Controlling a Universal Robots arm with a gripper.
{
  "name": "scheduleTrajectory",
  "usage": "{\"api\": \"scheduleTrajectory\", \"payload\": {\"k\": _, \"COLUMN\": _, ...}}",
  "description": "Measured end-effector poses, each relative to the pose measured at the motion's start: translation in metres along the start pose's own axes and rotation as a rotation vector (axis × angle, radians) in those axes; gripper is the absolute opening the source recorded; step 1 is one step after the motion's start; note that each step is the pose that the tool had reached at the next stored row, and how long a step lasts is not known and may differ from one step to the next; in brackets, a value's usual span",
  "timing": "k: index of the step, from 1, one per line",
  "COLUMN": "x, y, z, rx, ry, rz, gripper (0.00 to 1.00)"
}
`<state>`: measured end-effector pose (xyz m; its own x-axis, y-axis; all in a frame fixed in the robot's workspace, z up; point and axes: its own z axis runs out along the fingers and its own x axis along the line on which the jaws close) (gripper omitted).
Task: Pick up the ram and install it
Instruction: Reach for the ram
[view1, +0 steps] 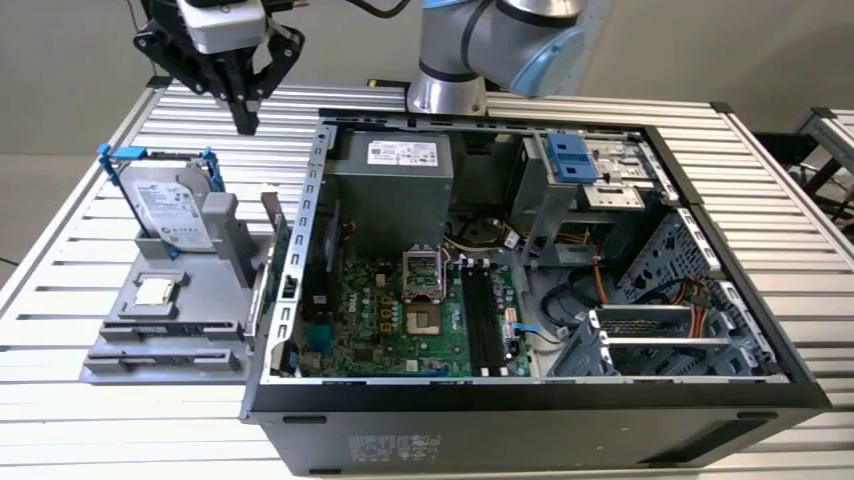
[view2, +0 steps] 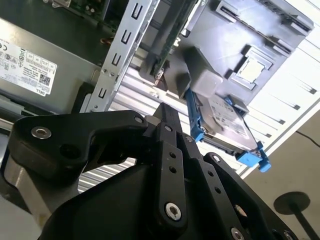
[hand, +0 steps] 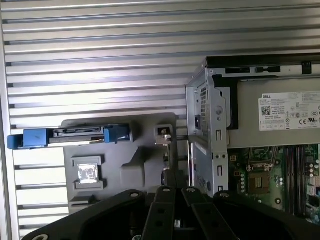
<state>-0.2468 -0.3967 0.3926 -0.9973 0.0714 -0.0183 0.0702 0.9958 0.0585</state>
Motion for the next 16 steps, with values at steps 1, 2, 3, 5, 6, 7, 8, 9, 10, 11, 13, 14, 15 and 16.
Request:
{"api": "scheduleTrajectory", "payload": {"k": 1, "x": 0.0021, "y": -0.0002, "z": 0.0000, "rx": 0.0000, "ry": 0.0000, "rz": 0.000, "gripper": 0.00}}
{"api": "scheduleTrajectory", "payload": {"k": 2, "x": 0.0042, "y": -0.0003, "z": -0.0001, "rx": 0.0000, "ry": 0.0000, "rz": 0.000, "gripper": 0.00}}
{"api": "scheduleTrajectory", "payload": {"k": 3, "x": 0.0063, "y": -0.0004, "z": -0.0001, "rx": 0.0000, "ry": 0.0000, "rz": 0.000, "gripper": 0.00}}
{"api": "scheduleTrajectory", "payload": {"k": 5, "x": 0.0108, "y": -0.0007, "z": -0.0002, "rx": 0.0000, "ry": 0.0000, "rz": 0.000, "gripper": 0.00}}
{"api": "scheduleTrajectory", "payload": {"k": 6, "x": 0.0130, "y": -0.0009, "z": -0.0003, "rx": -0.0001, "ry": 0.0000, "rz": 0.000, "gripper": 0.00}}
{"api": "scheduleTrajectory", "payload": {"k": 7, "x": 0.0153, "y": -0.0010, "z": -0.0003, "rx": 0.0000, "ry": 0.0000, "rz": 0.000, "gripper": 0.00}}
{"api": "scheduleTrajectory", "payload": {"k": 8, "x": 0.0176, "y": -0.0012, "z": -0.0004, "rx": 0.0000, "ry": 0.0000, "rz": 0.000, "gripper": 0.00}}
{"api": "scheduleTrajectory", "payload": {"k": 9, "x": 0.0200, "y": -0.0013, "z": -0.0004, "rx": 0.0000, "ry": 0.0000, "rz": 0.000, "gripper": 0.00}}
{"api": "scheduleTrajectory", "payload": {"k": 10, "x": 0.0224, "y": -0.0015, "z": -0.0005, "rx": 0.0000, "ry": 0.0000, "rz": 0.000, "gripper": 0.00}}
{"api": "scheduleTrajectory", "payload": {"k": 11, "x": 0.0245, "y": -0.0016, "z": -0.0005, "rx": 0.0000, "ry": 0.0000, "rz": 0.000, "gripper": 0.00}}
{"api": "scheduleTrajectory", "payload": {"k": 13, "x": 0.0290, "y": -0.0018, "z": -0.0006, "rx": 0.0000, "ry": 0.0000, "rz": 0.000, "gripper": 0.00}}
{"api": "scheduleTrajectory", "payload": {"k": 14, "x": 0.0314, "y": -0.0019, "z": -0.0007, "rx": 0.0000, "ry": 0.0000, "rz": 0.000, "gripper": 0.00}}
{"api": "scheduleTrajectory", "payload": {"k": 15, "x": 0.0335, "y": -0.0020, "z": -0.0007, "rx": 0.0000, "ry": 0.0000, "rz": 0.000, "gripper": 0.00}}
{"api": "scheduleTrajectory", "payload": {"k": 16, "x": 0.0359, "y": -0.0021, "z": -0.0007, "rx": -0.0001, "ry": -0.0001, "rz": 0.000, "gripper": 0.00}}
